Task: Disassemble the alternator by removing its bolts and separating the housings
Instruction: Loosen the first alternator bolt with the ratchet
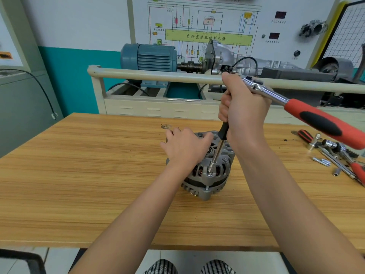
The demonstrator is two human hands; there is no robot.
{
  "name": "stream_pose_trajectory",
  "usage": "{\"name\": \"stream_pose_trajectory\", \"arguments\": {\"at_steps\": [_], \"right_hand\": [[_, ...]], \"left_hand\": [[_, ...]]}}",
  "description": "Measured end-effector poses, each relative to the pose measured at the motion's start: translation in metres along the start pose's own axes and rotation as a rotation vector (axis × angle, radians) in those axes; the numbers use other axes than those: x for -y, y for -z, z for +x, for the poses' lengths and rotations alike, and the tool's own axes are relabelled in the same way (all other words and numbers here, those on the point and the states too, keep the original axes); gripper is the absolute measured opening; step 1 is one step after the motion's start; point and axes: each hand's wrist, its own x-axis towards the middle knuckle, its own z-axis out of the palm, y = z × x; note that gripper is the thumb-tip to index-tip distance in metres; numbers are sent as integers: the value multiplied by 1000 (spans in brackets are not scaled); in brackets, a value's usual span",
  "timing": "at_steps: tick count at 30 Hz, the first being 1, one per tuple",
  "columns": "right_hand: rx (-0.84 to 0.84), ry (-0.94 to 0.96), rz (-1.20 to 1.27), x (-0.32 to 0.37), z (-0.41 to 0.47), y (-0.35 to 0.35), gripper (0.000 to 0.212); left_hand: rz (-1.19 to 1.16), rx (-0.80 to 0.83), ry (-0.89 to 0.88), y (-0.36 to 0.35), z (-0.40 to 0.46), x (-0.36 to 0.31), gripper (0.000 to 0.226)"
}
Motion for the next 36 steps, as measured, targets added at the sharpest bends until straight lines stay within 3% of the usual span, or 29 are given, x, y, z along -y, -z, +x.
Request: {"name": "stream_pose_trajectory", "arguments": {"at_steps": [6,14,23,28,36], "right_hand": [[16,59,-184,-6,-6,-10,16],[-36,66,-121,-1,0,-6,35],[-56,68,-165,-10,2,-6,26],[33,158,-246,-15,-6,-13,29],[310,-27,-27,-10,5,4,53]], "left_hand": [[5,19,16,4,-3,-1,66],[12,-15,-1,-1,-1,0,70],[14,-9,10,0,-2,-1,73],[11,27,0,5,-4,-1,60],[-1,8,-7,4,-3,-2,66]]}}
